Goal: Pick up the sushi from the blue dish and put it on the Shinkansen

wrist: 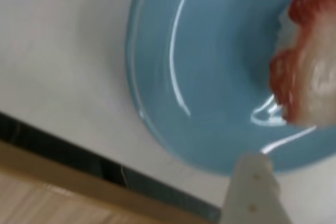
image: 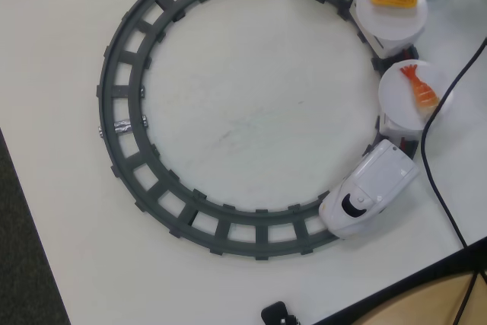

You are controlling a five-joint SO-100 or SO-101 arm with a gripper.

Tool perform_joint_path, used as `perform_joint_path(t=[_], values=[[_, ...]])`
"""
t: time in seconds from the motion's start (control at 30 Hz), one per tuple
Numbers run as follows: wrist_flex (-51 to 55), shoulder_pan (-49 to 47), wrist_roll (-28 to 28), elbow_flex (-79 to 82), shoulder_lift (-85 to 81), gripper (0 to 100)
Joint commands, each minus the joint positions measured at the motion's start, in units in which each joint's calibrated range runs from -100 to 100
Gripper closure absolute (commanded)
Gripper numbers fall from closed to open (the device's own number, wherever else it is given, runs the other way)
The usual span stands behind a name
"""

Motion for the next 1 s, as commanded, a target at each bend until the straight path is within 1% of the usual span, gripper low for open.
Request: perform_joint_path(t=[0.0, 0.27, 0.3, 0.33, 0.37, 0.43, 0.47, 0.53, 0.77, 0.97], values=[[0.8, -0.5, 1.1, -7.3, 3.3, 71], [0.7, -1.1, 1.6, -8.8, 11.9, 71], [0.7, -1.1, 1.6, -8.8, 12.4, 73], [0.8, -1.1, 1.5, -8.8, 12.7, 76], [0.8, -1.1, 1.2, -8.8, 12.8, 83], [0.8, -1.1, 0.9, -8.8, 12.3, 98], [1.0, -1.1, 0.7, -8.8, 11.9, 100], [2.3, -1.0, 0.0, -8.8, 10.5, 97], [9.6, -0.9, 0.0, -8.8, 1.4, 98], [10.0, -0.5, -1.5, -7.7, -8.5, 98]])
